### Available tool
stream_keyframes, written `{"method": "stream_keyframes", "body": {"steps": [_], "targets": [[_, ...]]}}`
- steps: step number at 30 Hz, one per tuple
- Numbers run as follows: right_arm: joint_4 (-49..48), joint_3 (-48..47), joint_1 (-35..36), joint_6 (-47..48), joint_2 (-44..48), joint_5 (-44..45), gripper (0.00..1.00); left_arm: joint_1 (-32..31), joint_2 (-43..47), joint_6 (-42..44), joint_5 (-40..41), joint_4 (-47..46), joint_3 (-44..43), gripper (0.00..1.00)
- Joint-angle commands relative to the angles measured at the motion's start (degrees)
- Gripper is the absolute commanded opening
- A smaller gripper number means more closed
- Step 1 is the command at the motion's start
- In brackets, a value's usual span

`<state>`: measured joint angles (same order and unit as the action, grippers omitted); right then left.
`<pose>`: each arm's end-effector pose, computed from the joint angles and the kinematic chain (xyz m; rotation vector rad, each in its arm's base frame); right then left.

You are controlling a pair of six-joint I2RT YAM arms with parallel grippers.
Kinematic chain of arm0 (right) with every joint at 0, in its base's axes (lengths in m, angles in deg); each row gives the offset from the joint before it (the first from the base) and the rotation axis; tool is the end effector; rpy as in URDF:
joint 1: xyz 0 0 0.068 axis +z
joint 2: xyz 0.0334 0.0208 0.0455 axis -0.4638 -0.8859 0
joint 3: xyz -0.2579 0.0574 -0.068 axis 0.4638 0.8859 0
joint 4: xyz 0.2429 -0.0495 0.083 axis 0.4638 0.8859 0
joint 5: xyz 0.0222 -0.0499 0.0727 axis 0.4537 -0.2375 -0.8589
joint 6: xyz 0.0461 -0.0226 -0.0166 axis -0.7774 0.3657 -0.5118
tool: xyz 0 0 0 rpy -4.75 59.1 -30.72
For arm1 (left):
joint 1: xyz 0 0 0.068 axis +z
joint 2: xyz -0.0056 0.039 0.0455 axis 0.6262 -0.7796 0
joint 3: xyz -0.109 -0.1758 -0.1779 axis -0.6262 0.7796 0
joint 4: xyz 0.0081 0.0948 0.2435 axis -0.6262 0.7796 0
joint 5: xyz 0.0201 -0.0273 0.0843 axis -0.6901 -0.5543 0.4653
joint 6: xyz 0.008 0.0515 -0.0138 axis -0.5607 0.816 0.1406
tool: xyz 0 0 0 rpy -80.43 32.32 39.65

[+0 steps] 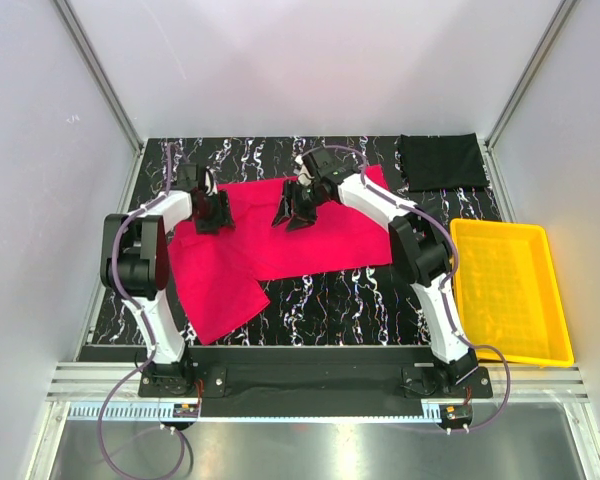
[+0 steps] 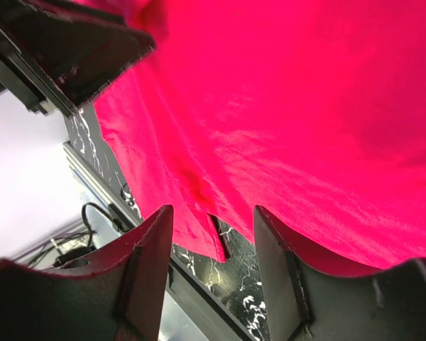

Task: Fold and stack the t-shirts
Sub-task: Fold the tshirt

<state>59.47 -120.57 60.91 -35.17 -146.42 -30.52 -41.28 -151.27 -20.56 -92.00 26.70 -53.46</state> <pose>0.4122 0.2936 0.1974 -0.2462 2.7079 1.1384 0.3880 -0.0238 0.1688 -0.2478 2.6607 -0.3626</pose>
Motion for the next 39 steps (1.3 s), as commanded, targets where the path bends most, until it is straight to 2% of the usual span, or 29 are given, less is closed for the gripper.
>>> {"method": "stream_keyframes", "body": {"steps": [1,4,7,10,12,16,18,21,26,32,39], "targets": [[-6.25,3.17,0.21,-3.59,4.06,-1.74,0.56,-0.57,-1.04,3.16,8.55,-1.92,-5.19,0.57],[-8.28,3.97,0.3,-5.0,3.36,-2.09,0.56,-1.19,-2.62,2.89,15.77,0.01,-7.65,0.56],[-13.37,4.85,0.73,-8.42,1.87,-3.15,0.54,-1.19,-3.77,3.51,18.95,0.19,-10.03,0.53],[-23.03,5.99,1.61,-15.18,-0.06,-4.64,0.52,-1.19,-5.96,5.43,19.93,0.63,-13.1,0.52],[-27.35,3.64,2.23,-19.84,-2.95,-4.12,0.49,-1.19,-7.63,6.14,20.54,1.59,-14.86,0.52],[-30.96,-2.0,3.54,-25.38,-8.32,-2.62,0.38,-1.01,-10.45,7.37,21.95,2.74,-18.65,0.52],[-33.6,-4.8,3.9,-28.81,-11.65,-2.62,0.29,-1.01,-10.8,7.55,21.95,2.83,-19.18,0.52],[-35.98,-9.8,4.86,-29.61,-15.87,-1.83,0.23,-1.1,-10.89,7.81,20.98,3.53,-20.15,0.52],[-35.8,-16.41,6.18,-28.73,-20.8,-0.69,0.24,-0.58,-7.65,6.76,20.37,4.58,-18.13,0.53],[-35.27,-24.84,8.2,-27.6,-26.95,2.03,0.34,0.39,-6.5,6.41,18.52,4.67,-16.46,0.55],[-34.66,-33.37,9.17,-26.8,-33.63,6.07,0.38,2.06,-5.45,6.32,17.64,4.67,-15.49,0.55]]}}
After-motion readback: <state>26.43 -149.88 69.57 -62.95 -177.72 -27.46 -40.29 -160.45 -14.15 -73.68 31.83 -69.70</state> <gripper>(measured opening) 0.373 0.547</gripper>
